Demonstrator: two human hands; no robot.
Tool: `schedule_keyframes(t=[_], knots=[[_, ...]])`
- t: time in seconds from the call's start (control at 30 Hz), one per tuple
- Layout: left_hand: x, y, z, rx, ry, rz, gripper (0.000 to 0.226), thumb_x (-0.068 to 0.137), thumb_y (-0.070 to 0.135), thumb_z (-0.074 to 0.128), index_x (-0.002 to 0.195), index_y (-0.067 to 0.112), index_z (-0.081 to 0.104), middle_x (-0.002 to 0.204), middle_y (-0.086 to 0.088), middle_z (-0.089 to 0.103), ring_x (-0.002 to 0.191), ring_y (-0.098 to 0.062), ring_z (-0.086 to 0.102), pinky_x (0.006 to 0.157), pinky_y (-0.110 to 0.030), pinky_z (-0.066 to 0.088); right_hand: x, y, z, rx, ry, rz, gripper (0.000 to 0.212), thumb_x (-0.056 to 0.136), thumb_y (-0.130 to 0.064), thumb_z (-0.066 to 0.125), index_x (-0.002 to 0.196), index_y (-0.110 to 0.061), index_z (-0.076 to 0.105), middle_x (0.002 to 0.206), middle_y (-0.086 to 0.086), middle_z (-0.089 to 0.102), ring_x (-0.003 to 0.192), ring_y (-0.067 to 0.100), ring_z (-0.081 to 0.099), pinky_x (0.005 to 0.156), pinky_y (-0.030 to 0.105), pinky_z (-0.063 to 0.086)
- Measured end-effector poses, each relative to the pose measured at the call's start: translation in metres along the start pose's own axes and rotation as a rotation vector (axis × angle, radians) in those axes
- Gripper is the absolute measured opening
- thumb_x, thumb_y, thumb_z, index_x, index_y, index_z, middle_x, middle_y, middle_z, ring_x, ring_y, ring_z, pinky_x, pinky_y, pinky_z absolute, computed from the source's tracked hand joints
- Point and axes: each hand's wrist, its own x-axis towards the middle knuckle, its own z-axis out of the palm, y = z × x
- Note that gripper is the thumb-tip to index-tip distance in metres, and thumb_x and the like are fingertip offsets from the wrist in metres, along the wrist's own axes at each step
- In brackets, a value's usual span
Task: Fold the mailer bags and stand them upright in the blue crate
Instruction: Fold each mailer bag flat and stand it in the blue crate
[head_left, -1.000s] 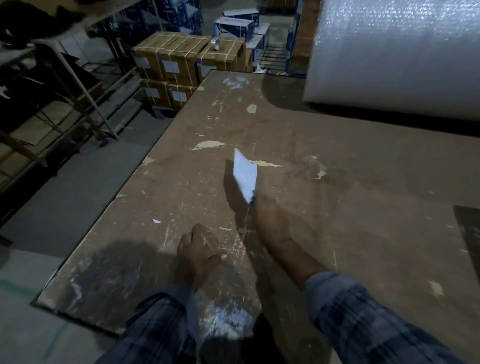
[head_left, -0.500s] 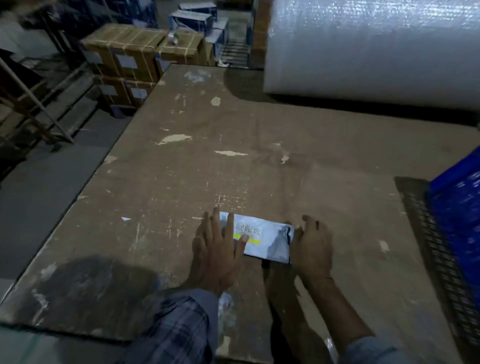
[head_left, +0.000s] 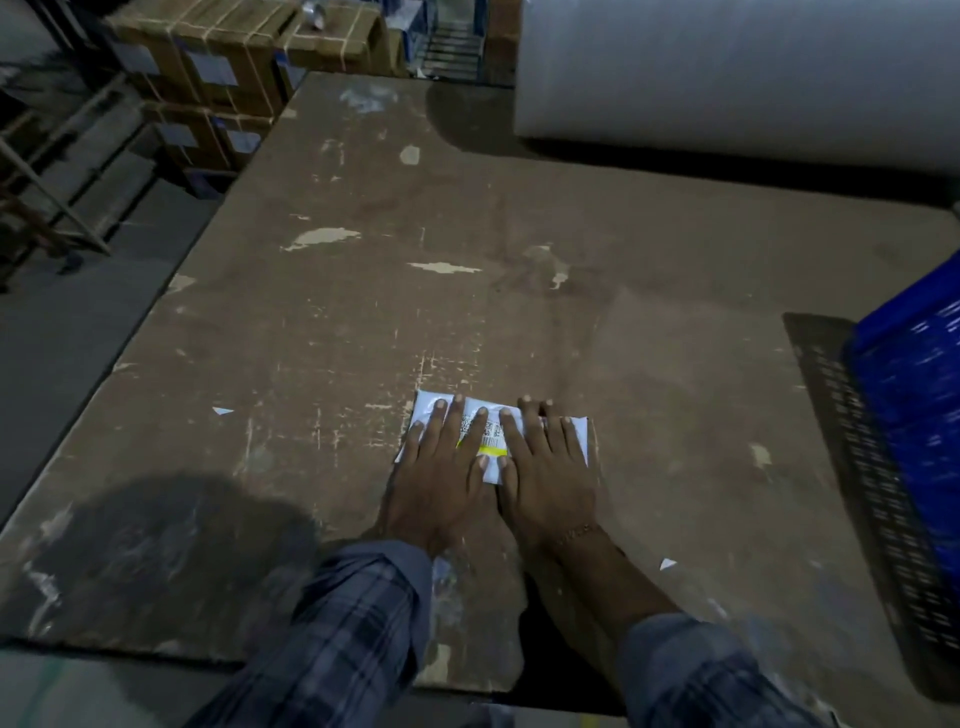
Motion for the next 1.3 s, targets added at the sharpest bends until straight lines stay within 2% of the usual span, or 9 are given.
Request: schedule_keyframes(t=[0.4,0.6,0.73,0.87,0.97,1.07,1.17,1.23,1.3], knots=[[0.001,0.006,-0.002,-0.028,0.022,0.006,0.061,0.111,0.044,0.020,0.168,0.022,0.022,0.176,-0.008,0.011,0.163,-0.030,0.009,0.128,-0.054,0.022,0.003,0.004,0.000,0.054,-0.048,0.013,0.061,0.103,-0.039,0.034,0.162,-0.023,0.032,0.172,0.007,0.016,0.158,0.035,0.014,0.125,0.053,0.018],[0.010,0.007,-0.010,-0.017,-0.072,-0.040,0.064,0.109,0.046,0.023,0.165,0.018,0.032,0.172,-0.014,0.027,0.157,-0.043,0.027,0.115,-0.062,0.039,-0.006,0.008,-0.005,0.080,-0.031,0.111,0.062,0.104,-0.053,0.032,0.162,-0.030,0.030,0.173,0.002,0.014,0.159,0.035,0.009,0.127,0.052,0.014],[0.016,0.015,-0.014,0.002,-0.098,-0.178,0.065,0.108,0.050,0.021,0.162,0.020,0.039,0.168,-0.014,0.036,0.152,-0.045,0.034,0.113,-0.061,0.040,-0.002,0.017,-0.005,0.047,-0.022,0.151,0.064,0.105,-0.054,0.032,0.161,-0.023,0.032,0.172,0.006,0.019,0.157,0.035,0.019,0.127,0.047,0.008],[0.025,0.014,-0.017,-0.070,-0.190,-0.291,0.077,0.102,0.069,0.019,0.168,0.029,0.018,0.175,-0.012,0.013,0.159,-0.036,0.017,0.120,-0.063,0.028,0.002,0.022,-0.003,0.024,-0.051,0.125,0.068,0.103,-0.055,0.031,0.159,-0.019,0.037,0.170,0.012,0.024,0.154,0.040,0.024,0.125,0.050,0.011],[0.030,0.008,-0.036,-0.218,-0.184,-0.475,0.116,0.083,0.088,0.048,0.167,0.020,0.006,0.175,-0.008,0.007,0.160,-0.028,0.011,0.123,-0.060,0.020,0.007,0.025,-0.007,-0.007,-0.029,0.053,0.065,0.098,-0.054,0.036,0.150,-0.018,0.052,0.161,0.017,0.041,0.145,0.046,0.038,0.119,0.057,0.030],[0.027,0.016,-0.051,-0.371,-0.017,-0.660,0.144,0.059,0.084,0.079,0.168,0.023,0.007,0.172,0.000,0.023,0.156,-0.025,0.025,0.121,-0.054,0.025,0.010,0.034,-0.017,0.082,0.025,-0.036,0.053,0.087,-0.049,0.069,0.132,-0.022,0.066,0.143,0.008,0.059,0.131,0.035,0.052,0.108,0.056,0.045],[0.027,0.016,-0.050,-0.474,0.019,-0.702,0.145,0.057,0.063,0.096,0.168,0.023,0.010,0.166,-0.007,0.034,0.151,-0.034,0.035,0.119,-0.053,0.033,0.014,0.040,-0.038,0.235,-0.044,0.010,0.064,0.072,-0.045,0.083,0.129,-0.028,0.061,0.124,-0.002,0.065,0.110,0.027,0.059,0.095,0.046,0.046],[0.030,0.010,-0.047,-0.567,-0.003,-0.680,0.135,0.060,0.048,0.101,0.163,0.015,0.021,0.157,-0.018,0.044,0.141,-0.040,0.047,0.113,-0.054,0.042,0.019,0.045,-0.054,0.263,-0.177,0.023,0.072,0.069,-0.045,0.083,0.134,-0.029,0.056,0.123,0.000,0.063,0.110,0.030,0.060,0.094,0.044,0.044],[0.032,0.011,-0.053,-0.662,-0.021,-0.636,0.114,0.063,0.039,0.101,0.155,0.012,0.038,0.141,-0.014,0.059,0.127,-0.036,0.059,0.104,-0.047,0.050,0.021,0.056,-0.066,0.306,-0.307,0.044,0.077,0.072,-0.043,0.084,0.140,-0.028,0.052,0.128,0.007,0.058,0.113,0.034,0.058,0.094,0.042,0.045]])
